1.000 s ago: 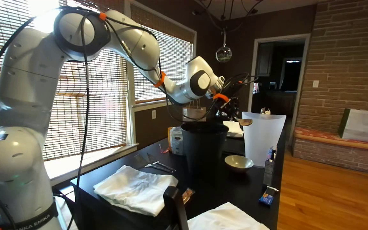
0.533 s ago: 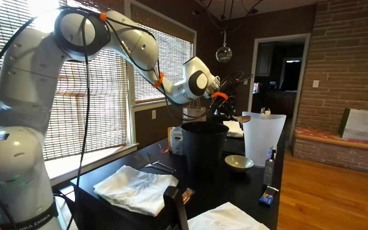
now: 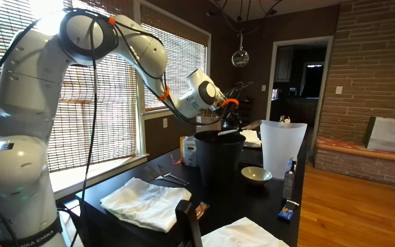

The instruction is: Put the brown spoon in the black bin.

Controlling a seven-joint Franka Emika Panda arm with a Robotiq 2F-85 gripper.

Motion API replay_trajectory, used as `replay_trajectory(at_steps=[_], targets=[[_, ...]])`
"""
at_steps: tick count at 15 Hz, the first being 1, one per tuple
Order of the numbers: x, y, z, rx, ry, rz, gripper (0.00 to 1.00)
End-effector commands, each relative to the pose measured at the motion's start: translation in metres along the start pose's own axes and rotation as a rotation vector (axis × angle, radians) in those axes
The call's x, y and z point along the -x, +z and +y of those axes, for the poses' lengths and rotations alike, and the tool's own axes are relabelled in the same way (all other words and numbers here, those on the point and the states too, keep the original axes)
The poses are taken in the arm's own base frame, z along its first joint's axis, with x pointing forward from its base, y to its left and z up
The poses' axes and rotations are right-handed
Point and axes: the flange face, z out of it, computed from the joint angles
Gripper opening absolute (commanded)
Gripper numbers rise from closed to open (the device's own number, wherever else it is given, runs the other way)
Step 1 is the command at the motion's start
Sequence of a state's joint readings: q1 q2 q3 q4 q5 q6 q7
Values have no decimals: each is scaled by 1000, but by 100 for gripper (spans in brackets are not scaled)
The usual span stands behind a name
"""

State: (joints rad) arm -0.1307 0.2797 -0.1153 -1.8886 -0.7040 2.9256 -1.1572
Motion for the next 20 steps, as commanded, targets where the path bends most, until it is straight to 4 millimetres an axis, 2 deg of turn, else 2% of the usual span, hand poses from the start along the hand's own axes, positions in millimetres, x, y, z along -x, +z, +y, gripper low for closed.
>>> replay_trajectory(at_steps=[1, 6, 12, 16, 20], targets=[[-18, -16, -12, 60, -189, 8, 4], [-40, -15, -28, 112, -447, 11, 5], [-44, -12, -31, 179, -722, -61, 5], [-53, -9, -34, 204, -785, -131, 5], [-70, 2, -48, 209, -764, -201, 5]])
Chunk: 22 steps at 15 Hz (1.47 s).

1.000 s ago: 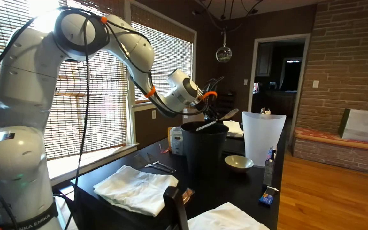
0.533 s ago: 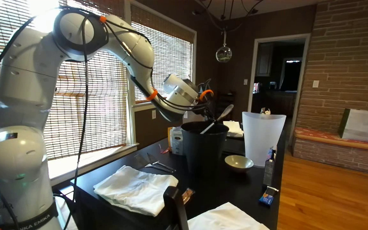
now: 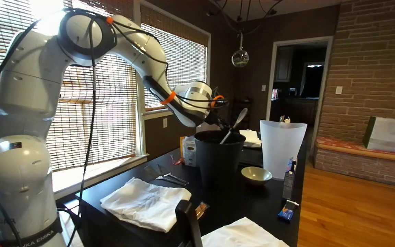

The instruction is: Put the brown spoon in the black bin.

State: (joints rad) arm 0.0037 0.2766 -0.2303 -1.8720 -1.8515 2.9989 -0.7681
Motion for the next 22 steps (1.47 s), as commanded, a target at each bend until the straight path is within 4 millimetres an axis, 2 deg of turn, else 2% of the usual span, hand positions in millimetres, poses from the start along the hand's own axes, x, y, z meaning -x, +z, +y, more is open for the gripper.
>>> replay_trajectory(at_steps=[1, 6, 10, 19, 22], targets=[[-22, 10, 3, -13, 14, -65, 5], [-58, 29, 1, -21, 60, -82, 5], [-78, 45, -3, -50, 86, -82, 5], [-94, 64, 4, -64, 131, -61, 6], [-98, 69, 4, -72, 131, -57, 14]])
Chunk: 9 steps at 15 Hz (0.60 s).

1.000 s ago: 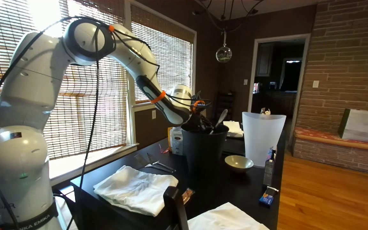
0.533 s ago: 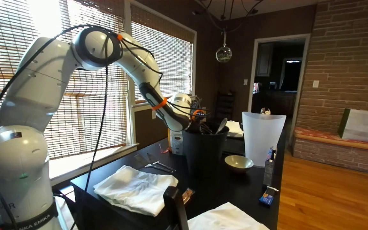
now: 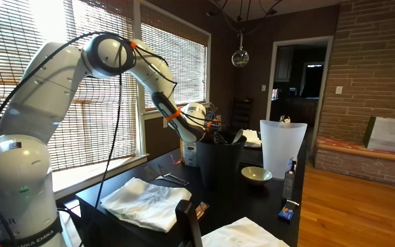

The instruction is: Put the brown spoon in the black bin.

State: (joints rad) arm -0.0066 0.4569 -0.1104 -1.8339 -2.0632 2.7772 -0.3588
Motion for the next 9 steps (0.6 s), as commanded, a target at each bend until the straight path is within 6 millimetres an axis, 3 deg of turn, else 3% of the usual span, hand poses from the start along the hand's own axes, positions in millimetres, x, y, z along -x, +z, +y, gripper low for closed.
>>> replay_trajectory(at_steps=[1, 3, 9], targets=[[-2, 12, 3, -9, 2, -7, 12], [-2, 14, 3, -12, 0, -10, 12], [-1, 22, 6, -29, 4, -19, 36]])
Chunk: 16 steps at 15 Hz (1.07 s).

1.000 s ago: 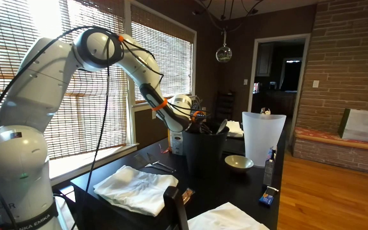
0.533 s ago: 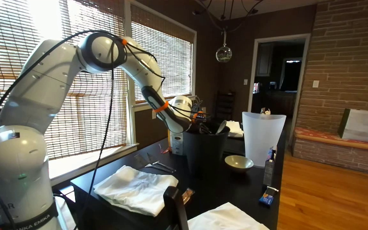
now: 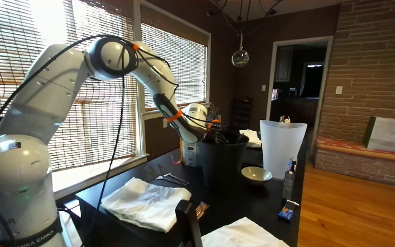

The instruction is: Put the brown spoon in the black bin.

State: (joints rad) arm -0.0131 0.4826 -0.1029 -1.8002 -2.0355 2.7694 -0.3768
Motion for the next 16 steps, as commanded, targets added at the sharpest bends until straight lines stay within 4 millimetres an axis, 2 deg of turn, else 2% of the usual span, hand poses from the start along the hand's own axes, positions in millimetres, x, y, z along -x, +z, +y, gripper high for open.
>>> replay_trajectory(at_steps=[1, 4, 5, 10, 16], targets=[[-2, 14, 1, -27, -8, -13, 36], [-1, 17, 3, -33, -10, -19, 48], [0, 16, 5, -31, -7, -21, 68], [10, 11, 11, -29, 18, -25, 100], [39, 3, 35, 1, 94, -45, 100]])
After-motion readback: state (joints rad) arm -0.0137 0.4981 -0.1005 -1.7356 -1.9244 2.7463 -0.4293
